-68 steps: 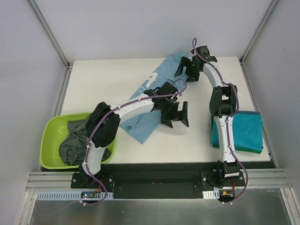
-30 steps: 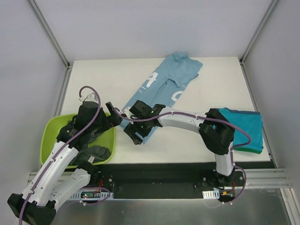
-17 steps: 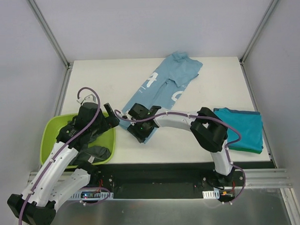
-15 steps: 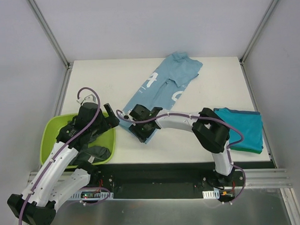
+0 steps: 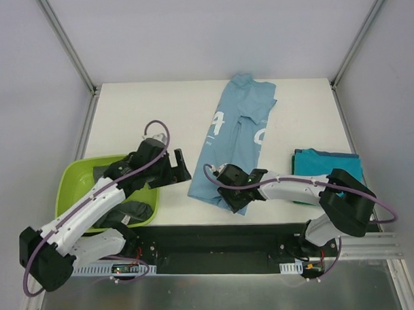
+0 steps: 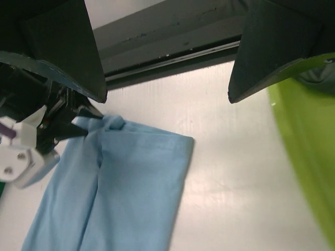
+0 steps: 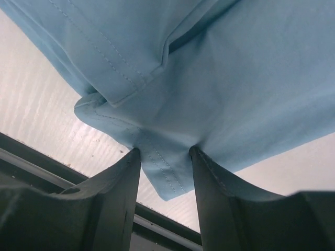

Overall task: Fold and stack the t-shirts
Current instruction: Rotate the tshirt 75 degrees, then grab the bottom of the folded rectangular tshirt with both arms

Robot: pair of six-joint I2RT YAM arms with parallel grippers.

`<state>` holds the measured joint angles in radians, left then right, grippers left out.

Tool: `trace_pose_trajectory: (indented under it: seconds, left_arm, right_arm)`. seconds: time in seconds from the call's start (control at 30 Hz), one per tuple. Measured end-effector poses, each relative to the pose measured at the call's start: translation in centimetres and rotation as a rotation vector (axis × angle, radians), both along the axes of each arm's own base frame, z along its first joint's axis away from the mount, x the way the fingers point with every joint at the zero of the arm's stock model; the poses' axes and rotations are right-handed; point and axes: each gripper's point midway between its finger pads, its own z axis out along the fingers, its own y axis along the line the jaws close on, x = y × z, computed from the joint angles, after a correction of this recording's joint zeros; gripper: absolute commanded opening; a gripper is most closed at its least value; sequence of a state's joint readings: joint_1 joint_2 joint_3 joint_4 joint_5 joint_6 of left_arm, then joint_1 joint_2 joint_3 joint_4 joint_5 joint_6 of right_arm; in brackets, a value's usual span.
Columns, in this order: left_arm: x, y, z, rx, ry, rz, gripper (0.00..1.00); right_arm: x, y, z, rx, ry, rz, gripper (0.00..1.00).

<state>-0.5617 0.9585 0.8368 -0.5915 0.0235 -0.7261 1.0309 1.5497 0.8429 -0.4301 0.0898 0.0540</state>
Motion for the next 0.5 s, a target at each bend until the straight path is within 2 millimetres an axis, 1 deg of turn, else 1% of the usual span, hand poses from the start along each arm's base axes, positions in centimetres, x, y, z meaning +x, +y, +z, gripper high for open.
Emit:
trace_pose_trajectory:
  seconds: [0.1, 0.17, 0.33, 0.43, 0.5]
  left_arm:
    - [-1.0, -2.8, -1.7, 0.025, 0.058, -0.101, 0.99]
    - [-1.3, -3.6, -3.3, 0.052, 0.111, -0.120, 0.97]
    - [-2.0, -4.4, -7.3, 0.133, 0.242, -0.132, 0.92]
    - [-2.2, -4.5, -8.9, 0.164, 0.292, -0.133, 0.87]
    - [-2.1, -4.8, -9.8, 0.172, 0.316, -0.133, 0.88]
  right_arm:
    - [-0.4, -0.5, 0.0, 0.026, -0.007, -0.009, 0.47]
    - [-0.6, -0.6, 0.1, 0.043, -0.008, -0.011, 0.47]
    - [-1.0, -0.8, 0.1, 0.073, -0.003, -0.007, 0.47]
    - [-1.3, -0.8, 0.2, 0.087, 0.006, -0.004, 0.47]
    - [-1.3, -0.7, 0.2, 0.089, 0.008, -0.004, 0.47]
